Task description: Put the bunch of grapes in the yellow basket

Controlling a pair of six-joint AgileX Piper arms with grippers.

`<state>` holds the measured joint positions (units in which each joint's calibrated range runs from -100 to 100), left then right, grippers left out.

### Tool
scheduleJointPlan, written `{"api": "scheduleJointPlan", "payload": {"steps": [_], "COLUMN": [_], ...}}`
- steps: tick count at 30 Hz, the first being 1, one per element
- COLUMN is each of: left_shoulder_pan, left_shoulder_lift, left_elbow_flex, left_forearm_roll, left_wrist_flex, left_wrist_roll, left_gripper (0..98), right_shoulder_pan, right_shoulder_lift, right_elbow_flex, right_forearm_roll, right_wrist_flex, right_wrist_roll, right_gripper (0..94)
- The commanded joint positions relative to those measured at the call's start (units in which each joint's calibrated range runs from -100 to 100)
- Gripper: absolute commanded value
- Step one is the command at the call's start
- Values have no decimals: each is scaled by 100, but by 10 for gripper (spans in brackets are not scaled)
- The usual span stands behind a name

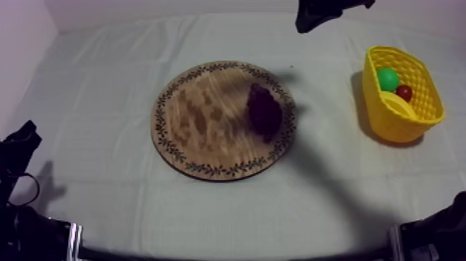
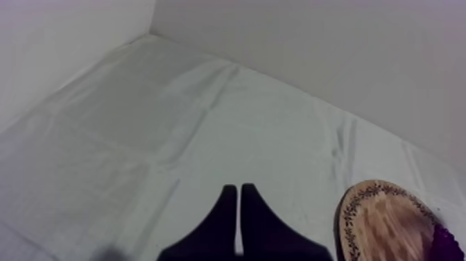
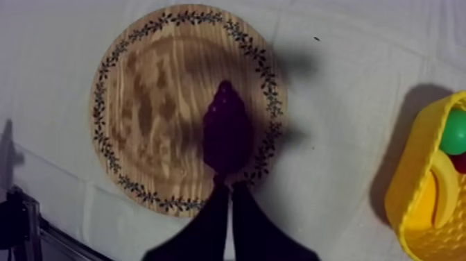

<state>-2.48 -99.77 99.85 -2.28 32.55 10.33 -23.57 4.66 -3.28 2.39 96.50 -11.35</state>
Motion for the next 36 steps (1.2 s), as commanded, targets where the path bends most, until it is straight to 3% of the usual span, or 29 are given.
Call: {"api": "scheduleJointPlan", "payload": {"steps": [1,8,15,25,36], "left_shoulder_pan": [-1,-1,-1,-1,-1], "left_shoulder_lift": [3,3,3,3,3], "left_elbow_flex": [4,4,4,4,4], "left_forearm_roll": [1,1,1,1,1], "left_wrist_flex": [3,3,3,3,3], "left_wrist_roll": [0,0,0,0,0], "left_gripper": [0,0,0,0,0], "right_shoulder_pan": [9,-5,-25,-19,-51], "right_shoulder_lift": [93,197,228,544,1284], "right_elbow_flex": [-107,-189,-202,70,279], "right_forearm_roll": [19,51,-16,-129,-217], "right_wrist_flex": [45,95,103,92,-68], "right_wrist_roll": [-35,-106,-45,-31,-88], "right_gripper": [77,354,530,608,630]}}
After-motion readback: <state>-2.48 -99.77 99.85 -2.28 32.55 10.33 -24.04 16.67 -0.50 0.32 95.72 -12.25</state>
